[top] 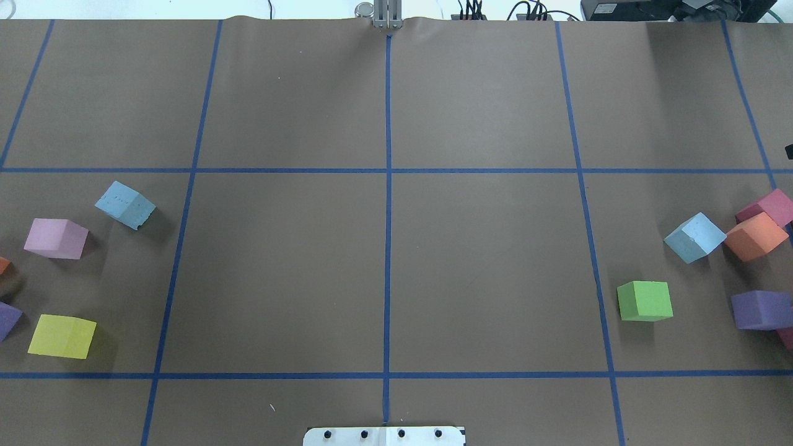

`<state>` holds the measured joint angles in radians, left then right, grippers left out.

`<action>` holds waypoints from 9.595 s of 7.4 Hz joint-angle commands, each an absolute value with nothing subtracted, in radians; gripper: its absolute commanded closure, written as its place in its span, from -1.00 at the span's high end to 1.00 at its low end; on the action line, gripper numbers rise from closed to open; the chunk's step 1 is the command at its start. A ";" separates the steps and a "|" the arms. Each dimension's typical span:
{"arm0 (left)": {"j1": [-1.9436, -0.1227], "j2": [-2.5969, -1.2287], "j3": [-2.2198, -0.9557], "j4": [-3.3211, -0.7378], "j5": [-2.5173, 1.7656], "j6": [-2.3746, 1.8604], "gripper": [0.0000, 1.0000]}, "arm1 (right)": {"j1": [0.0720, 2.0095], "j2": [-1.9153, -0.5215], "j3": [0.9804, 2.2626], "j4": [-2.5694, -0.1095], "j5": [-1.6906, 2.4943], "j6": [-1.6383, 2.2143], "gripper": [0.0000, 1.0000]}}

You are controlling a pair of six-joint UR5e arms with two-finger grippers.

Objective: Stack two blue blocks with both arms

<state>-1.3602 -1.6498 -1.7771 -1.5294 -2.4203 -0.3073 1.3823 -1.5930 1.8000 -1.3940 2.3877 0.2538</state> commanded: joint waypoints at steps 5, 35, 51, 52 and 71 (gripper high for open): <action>-1.076 -1.818 -1.747 -1.657 -2.324 -0.508 0.98 | 1.114 -1.552 1.813 -1.281 2.217 0.321 0.97; -0.900 -1.795 -1.560 -1.916 -2.145 -0.500 0.35 | 0.953 -1.634 1.689 -1.063 2.154 0.233 0.55; -0.949 -1.942 -1.655 -1.730 -2.233 -0.891 -0.08 | 0.902 -1.173 1.775 -1.580 2.174 0.557 0.15; -0.974 -1.974 -1.655 -1.692 -2.265 -0.926 -0.07 | 0.823 -1.105 1.763 -1.578 2.122 0.718 0.16; -0.789 -2.253 -1.634 -1.562 -2.145 -1.301 -0.07 | 0.698 -0.785 1.478 -1.405 1.983 1.125 1.00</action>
<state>-0.8653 -2.2087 -1.6416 -1.5614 -2.2215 -1.2546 0.6435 -0.7441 1.4399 -1.4066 1.9349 1.1589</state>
